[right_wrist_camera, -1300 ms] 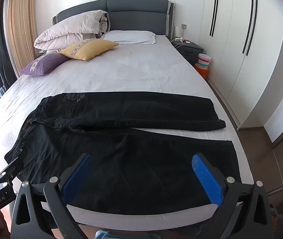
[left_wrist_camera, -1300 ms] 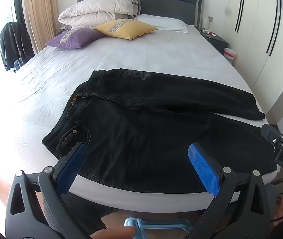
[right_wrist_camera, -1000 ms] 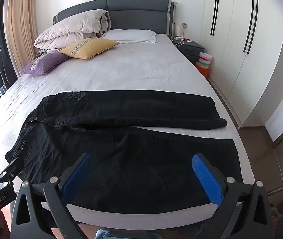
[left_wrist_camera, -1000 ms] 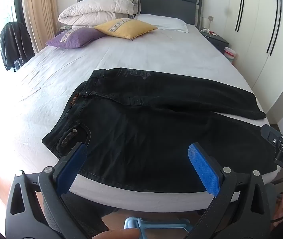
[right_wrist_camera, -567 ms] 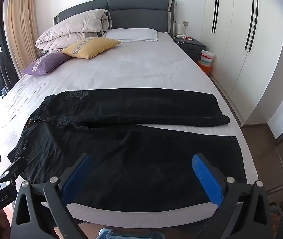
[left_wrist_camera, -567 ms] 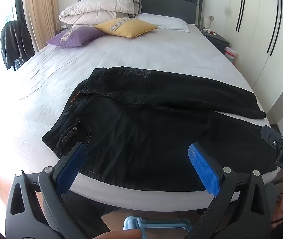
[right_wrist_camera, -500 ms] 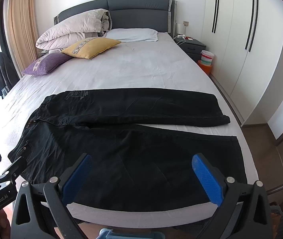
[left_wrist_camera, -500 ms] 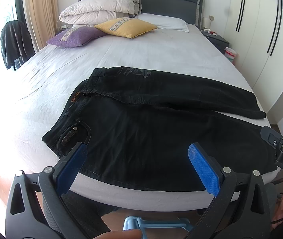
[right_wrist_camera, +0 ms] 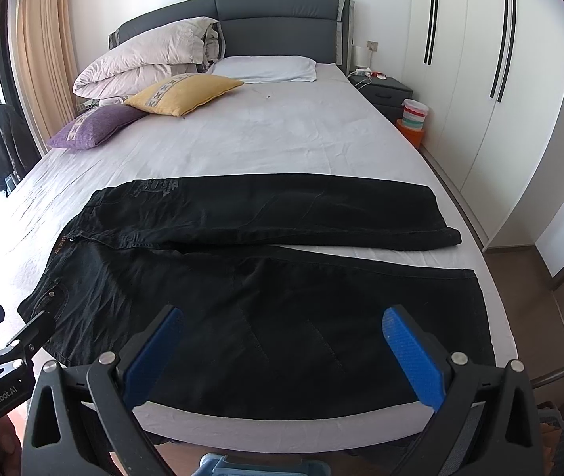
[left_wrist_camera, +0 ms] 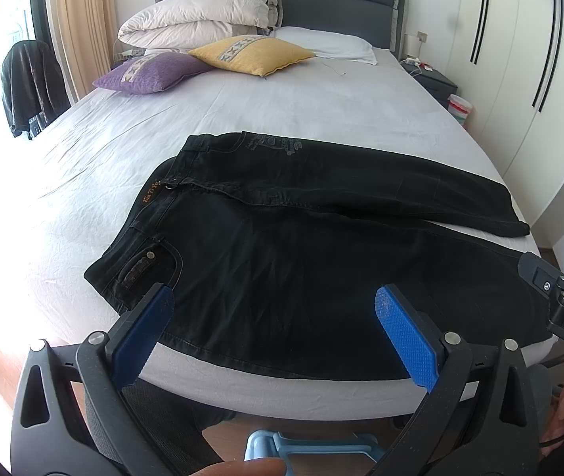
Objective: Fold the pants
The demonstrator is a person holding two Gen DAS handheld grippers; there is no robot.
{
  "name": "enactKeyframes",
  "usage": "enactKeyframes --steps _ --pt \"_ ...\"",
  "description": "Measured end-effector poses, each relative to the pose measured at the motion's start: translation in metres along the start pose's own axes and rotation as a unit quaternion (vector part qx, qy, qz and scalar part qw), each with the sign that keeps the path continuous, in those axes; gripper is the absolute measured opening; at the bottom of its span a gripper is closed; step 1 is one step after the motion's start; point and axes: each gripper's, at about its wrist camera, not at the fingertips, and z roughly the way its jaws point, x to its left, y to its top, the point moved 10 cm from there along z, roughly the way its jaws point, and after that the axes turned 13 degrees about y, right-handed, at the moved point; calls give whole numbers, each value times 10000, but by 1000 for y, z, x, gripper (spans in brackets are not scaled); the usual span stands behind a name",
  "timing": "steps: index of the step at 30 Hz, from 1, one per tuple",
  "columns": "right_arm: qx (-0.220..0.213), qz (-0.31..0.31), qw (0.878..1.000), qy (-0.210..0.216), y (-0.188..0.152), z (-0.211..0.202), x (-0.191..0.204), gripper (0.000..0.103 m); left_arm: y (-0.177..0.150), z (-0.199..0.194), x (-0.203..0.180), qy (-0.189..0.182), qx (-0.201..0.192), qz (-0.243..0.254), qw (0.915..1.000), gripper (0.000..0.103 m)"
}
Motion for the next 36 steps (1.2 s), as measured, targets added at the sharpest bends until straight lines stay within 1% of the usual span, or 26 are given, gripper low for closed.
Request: enactKeyframes --steps 33,36 --pt "7 24 10000 27 -1 -1 1 103 -2 -3 -1 8 6 4 10000 103" --pt "19 30 10000 32 -1 -1 1 103 -7 -2 1 9 6 1 10000 103"
